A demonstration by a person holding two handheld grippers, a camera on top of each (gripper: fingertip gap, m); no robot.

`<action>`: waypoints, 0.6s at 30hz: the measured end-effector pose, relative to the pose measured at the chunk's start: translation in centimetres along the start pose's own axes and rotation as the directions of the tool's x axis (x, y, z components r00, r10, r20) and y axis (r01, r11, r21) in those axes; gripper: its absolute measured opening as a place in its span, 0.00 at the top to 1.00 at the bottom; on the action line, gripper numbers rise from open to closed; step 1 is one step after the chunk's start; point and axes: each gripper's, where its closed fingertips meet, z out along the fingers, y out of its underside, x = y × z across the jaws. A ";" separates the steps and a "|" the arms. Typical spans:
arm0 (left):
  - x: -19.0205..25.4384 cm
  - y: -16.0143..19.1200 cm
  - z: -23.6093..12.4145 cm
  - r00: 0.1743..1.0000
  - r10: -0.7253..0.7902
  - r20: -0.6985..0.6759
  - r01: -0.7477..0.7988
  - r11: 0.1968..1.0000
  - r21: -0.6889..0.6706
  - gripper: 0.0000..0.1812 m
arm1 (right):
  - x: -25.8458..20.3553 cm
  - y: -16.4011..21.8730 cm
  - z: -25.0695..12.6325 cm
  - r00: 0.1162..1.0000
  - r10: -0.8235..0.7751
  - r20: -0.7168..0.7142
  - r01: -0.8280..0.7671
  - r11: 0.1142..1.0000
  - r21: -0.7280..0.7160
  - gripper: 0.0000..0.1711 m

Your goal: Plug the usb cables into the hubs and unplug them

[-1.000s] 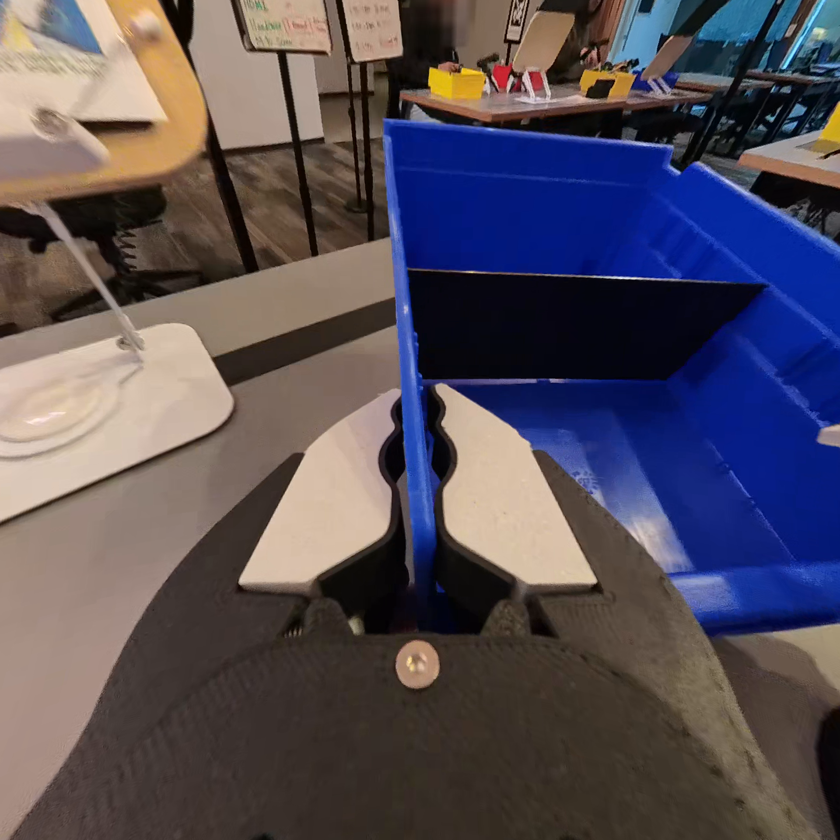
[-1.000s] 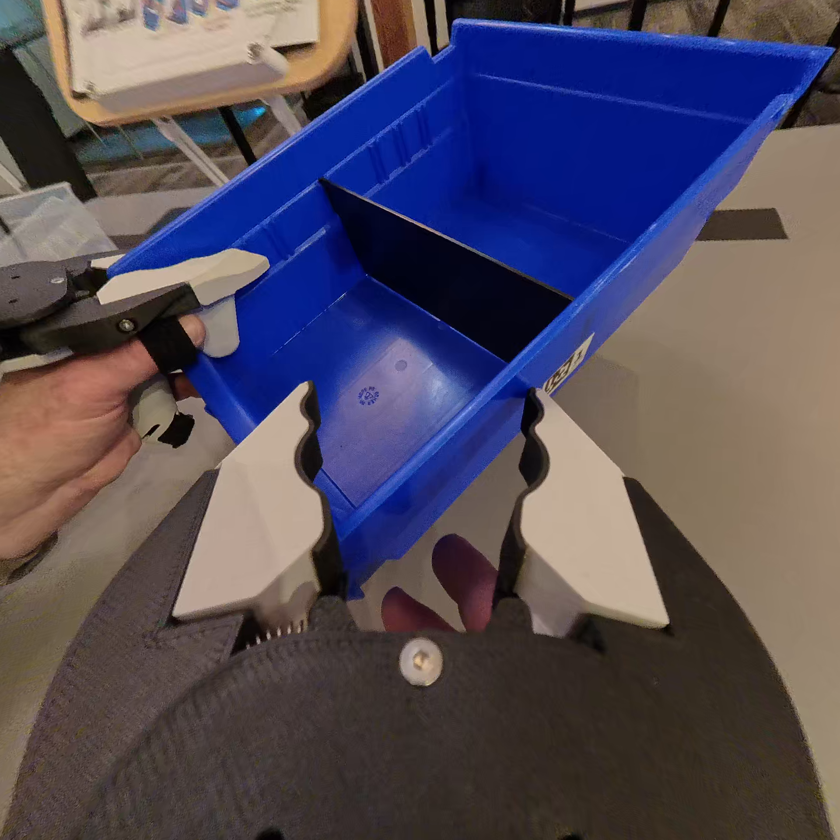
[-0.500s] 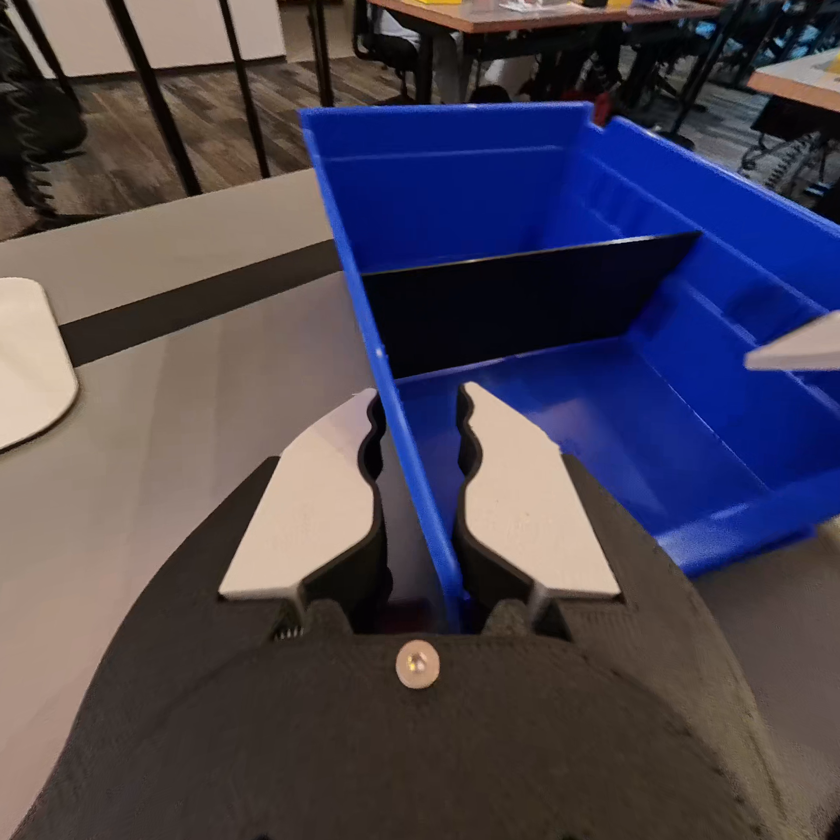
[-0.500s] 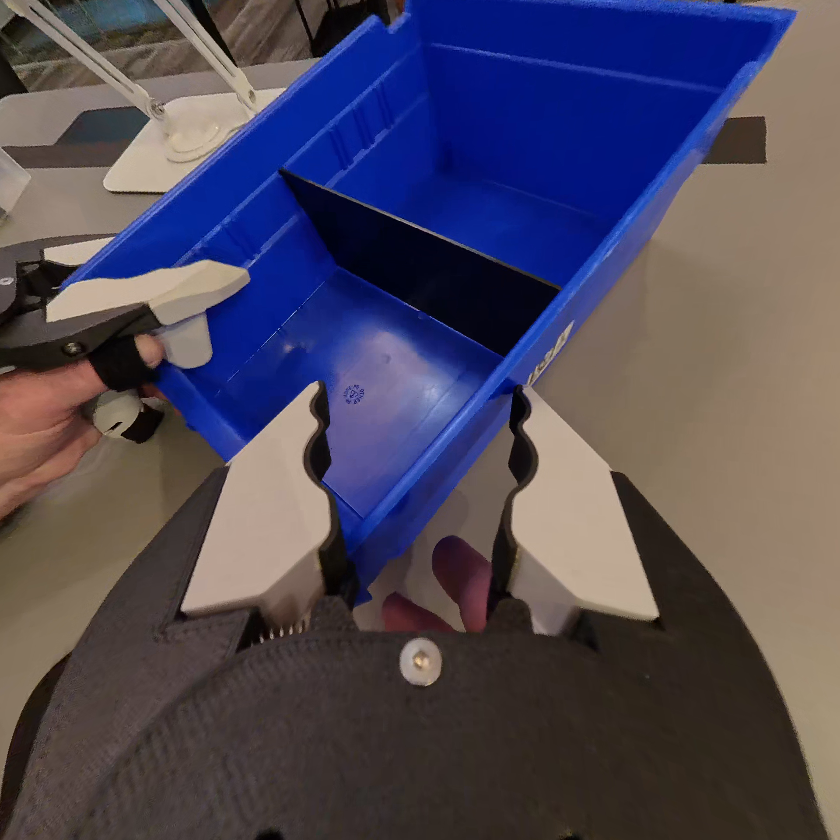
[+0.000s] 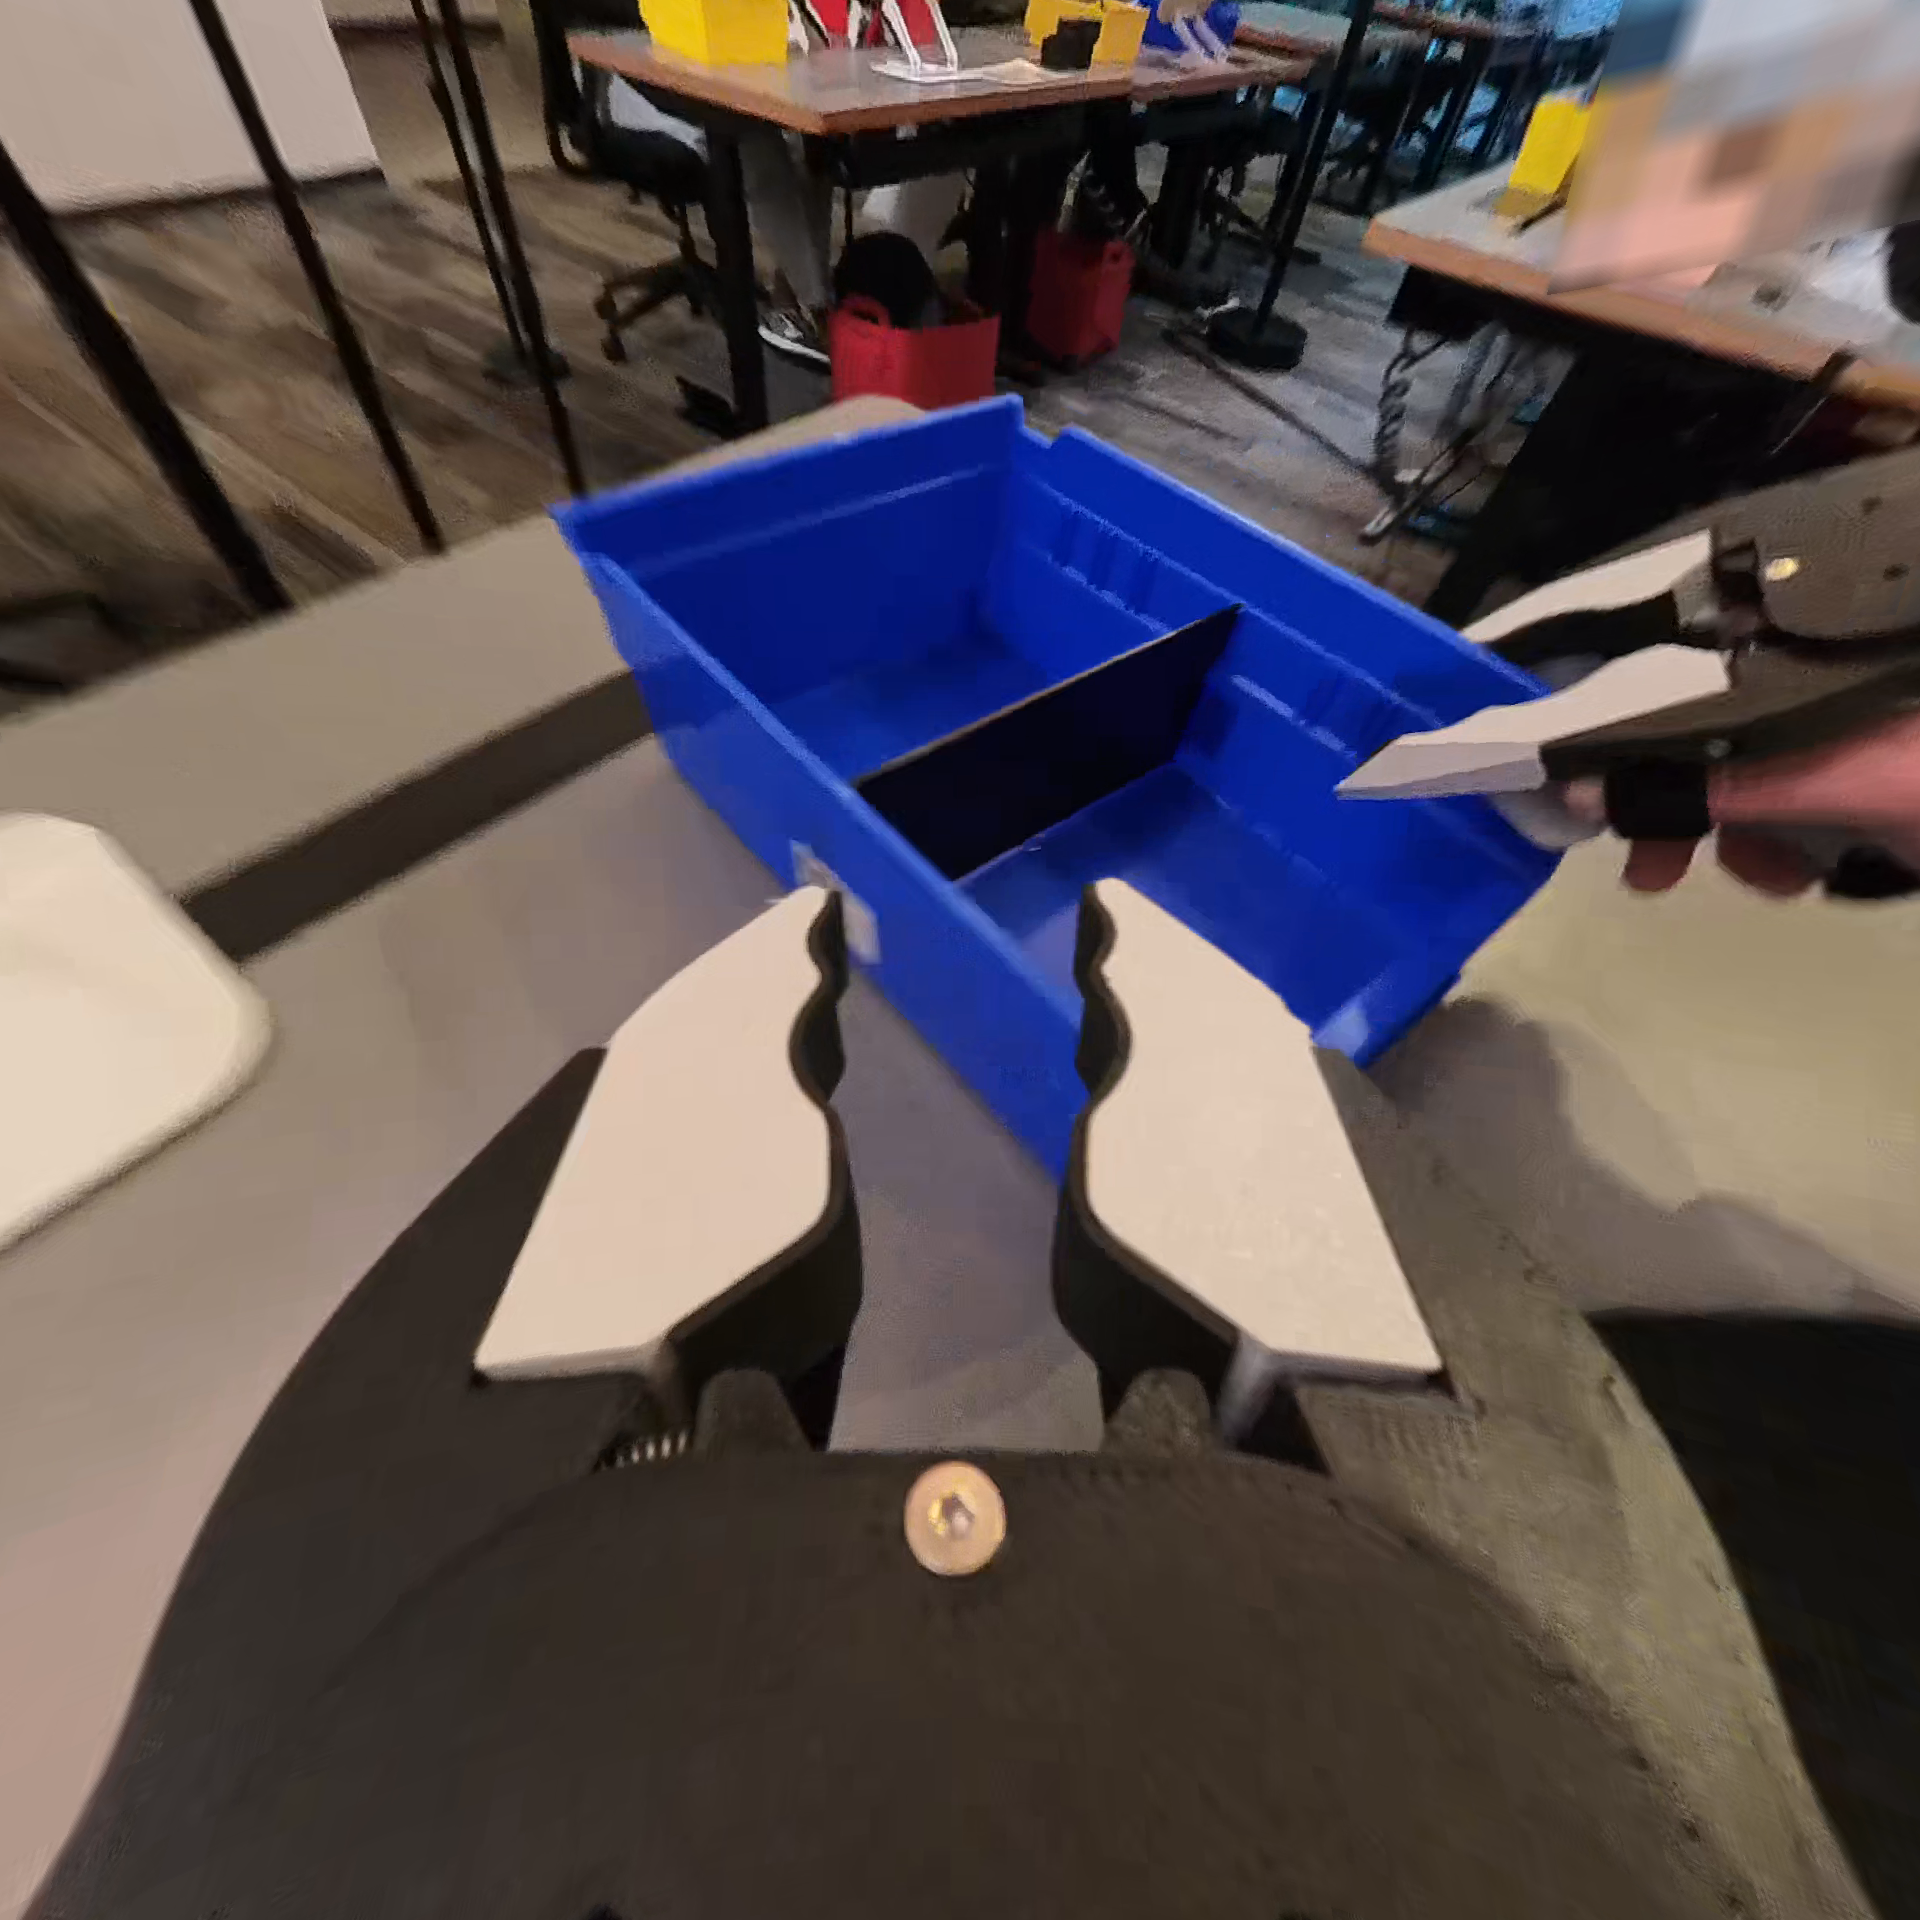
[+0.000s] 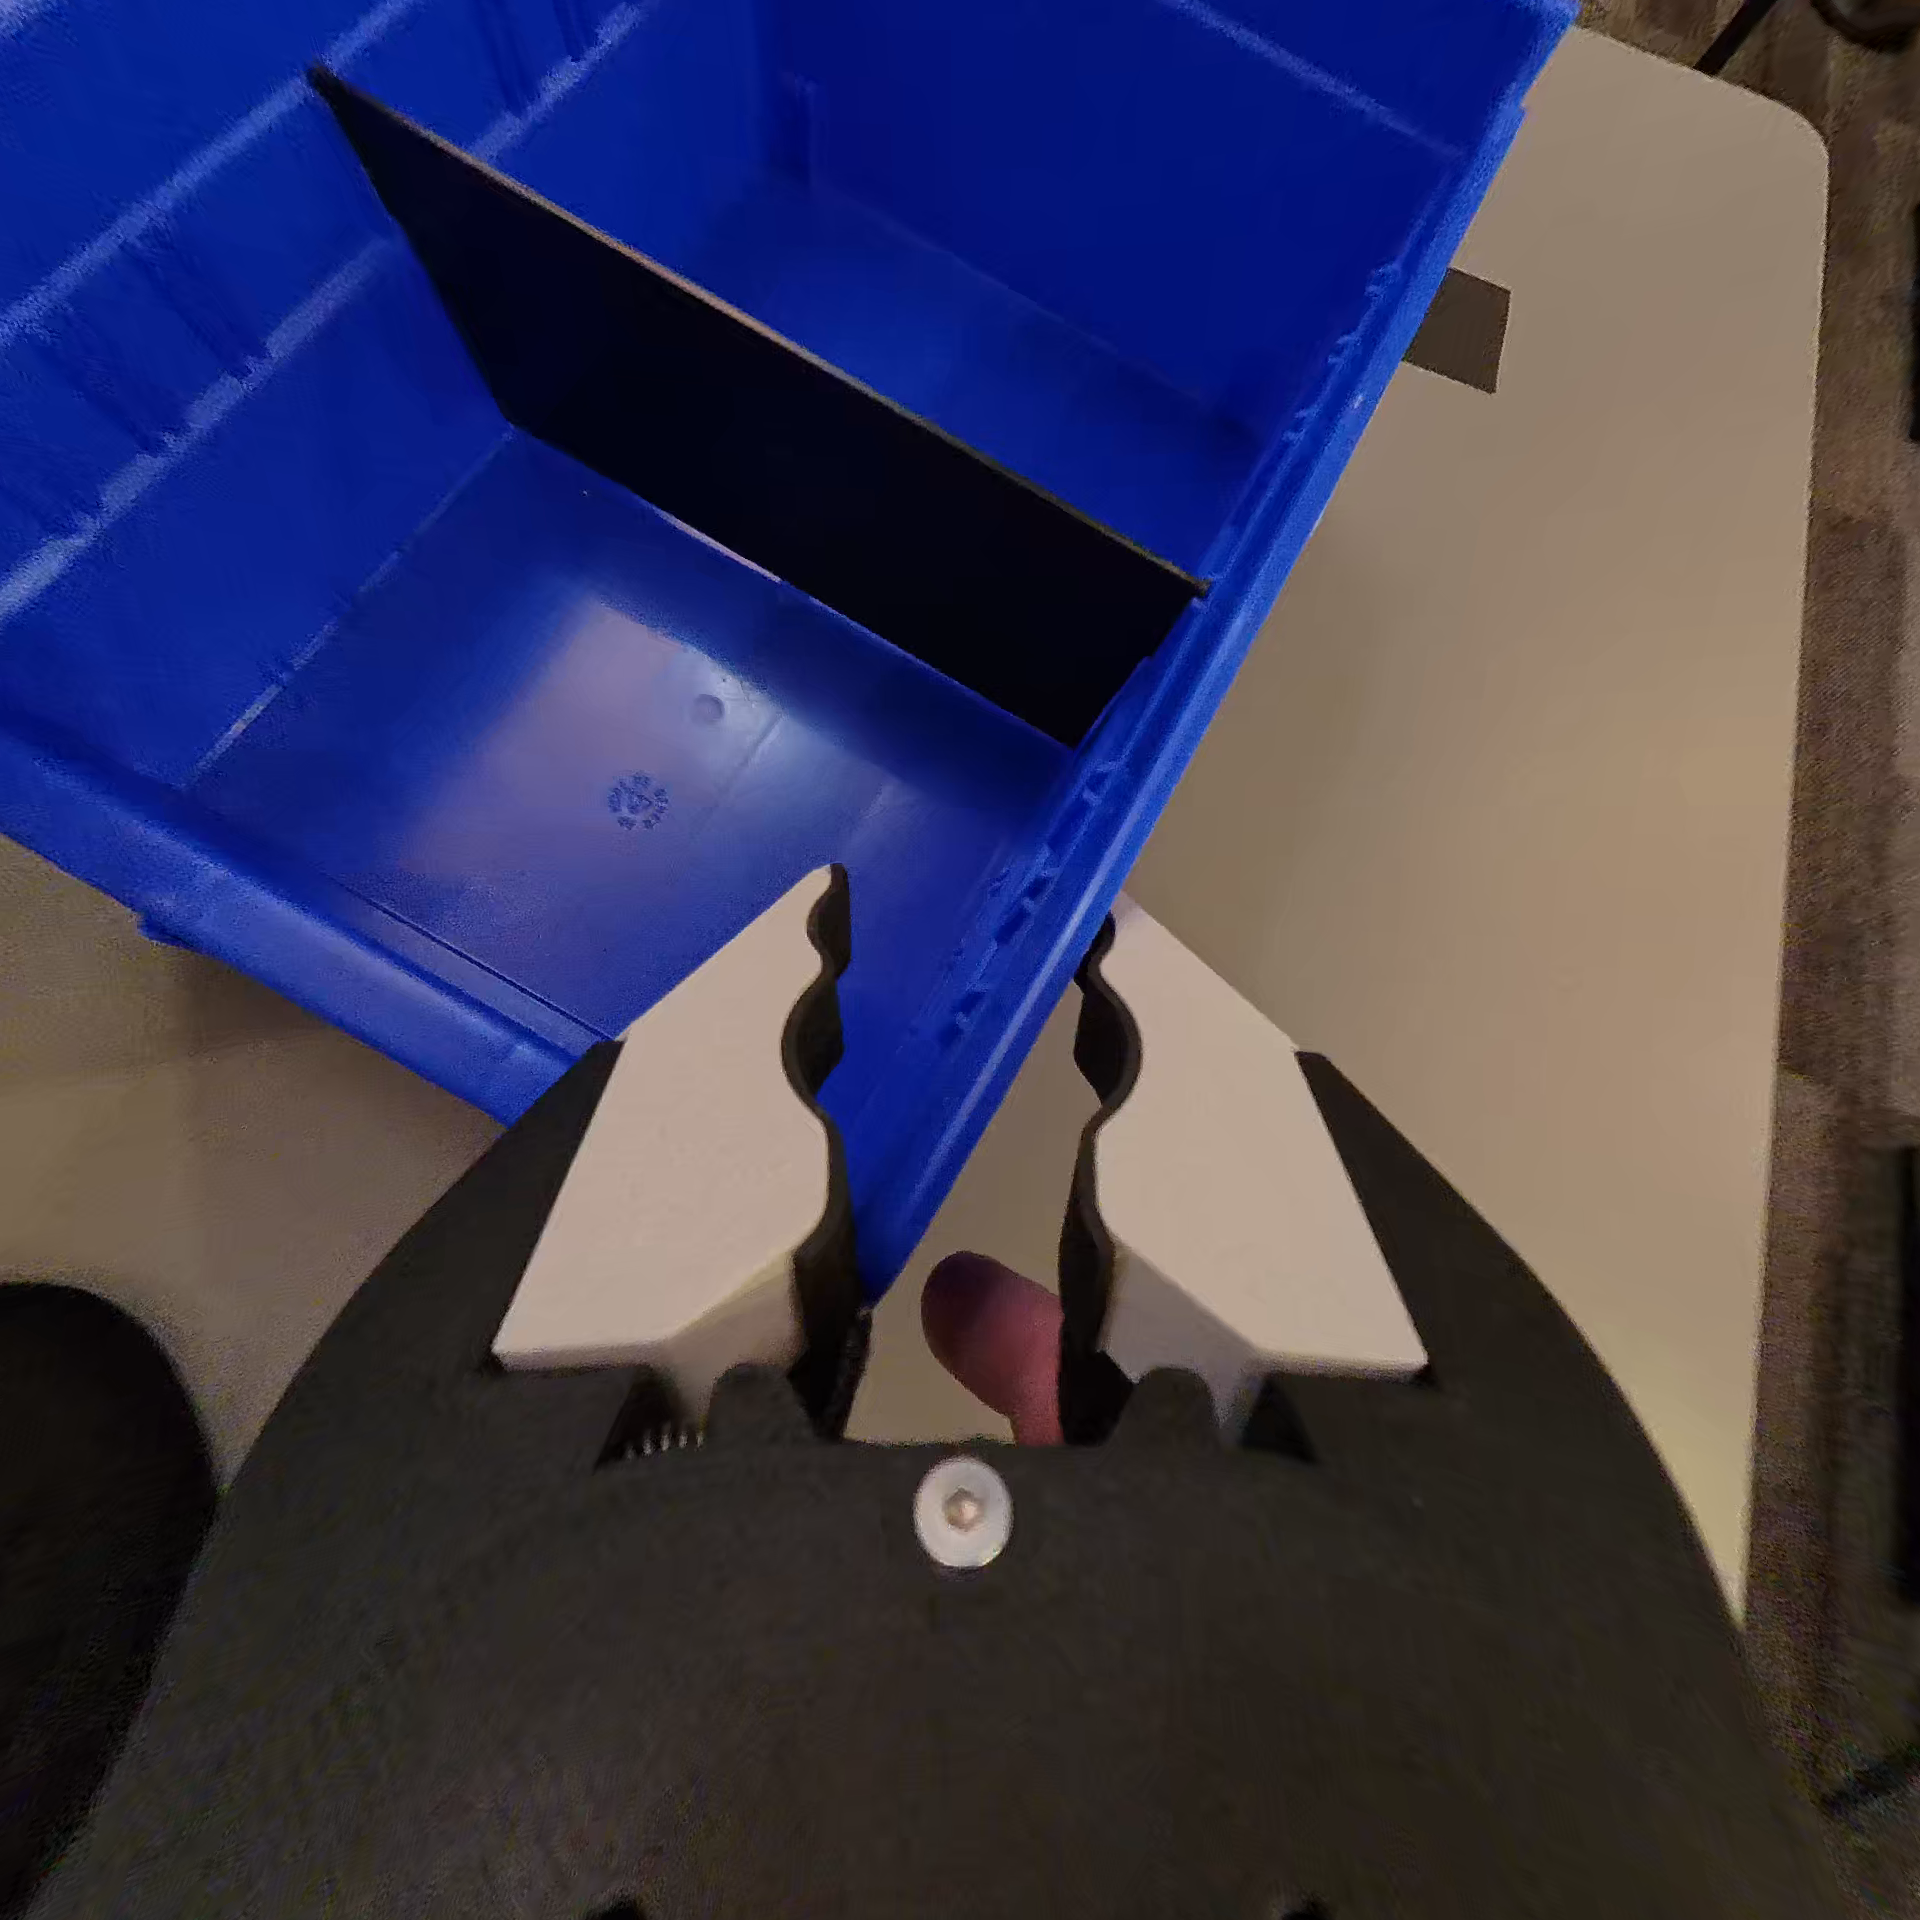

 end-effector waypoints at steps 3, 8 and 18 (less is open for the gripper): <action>-5.1 -2.4 -6.7 0.964 0.221 0.149 -0.221 0.975 -0.020 0.83 | 1.4 0.9 0.6 0.997 -0.053 -0.051 0.051 0.998 -0.047 0.83; -18.4 -2.4 -22.1 0.872 0.261 0.415 -0.229 0.965 -0.126 0.72 | 2.2 1.2 0.9 0.993 -0.090 -0.073 0.084 0.994 -0.076 0.86; -36.3 17.0 -48.3 0.607 0.087 0.790 0.234 0.930 -0.282 0.59 | 2.8 0.8 1.2 0.998 -0.032 -0.058 0.029 0.999 -0.041 0.96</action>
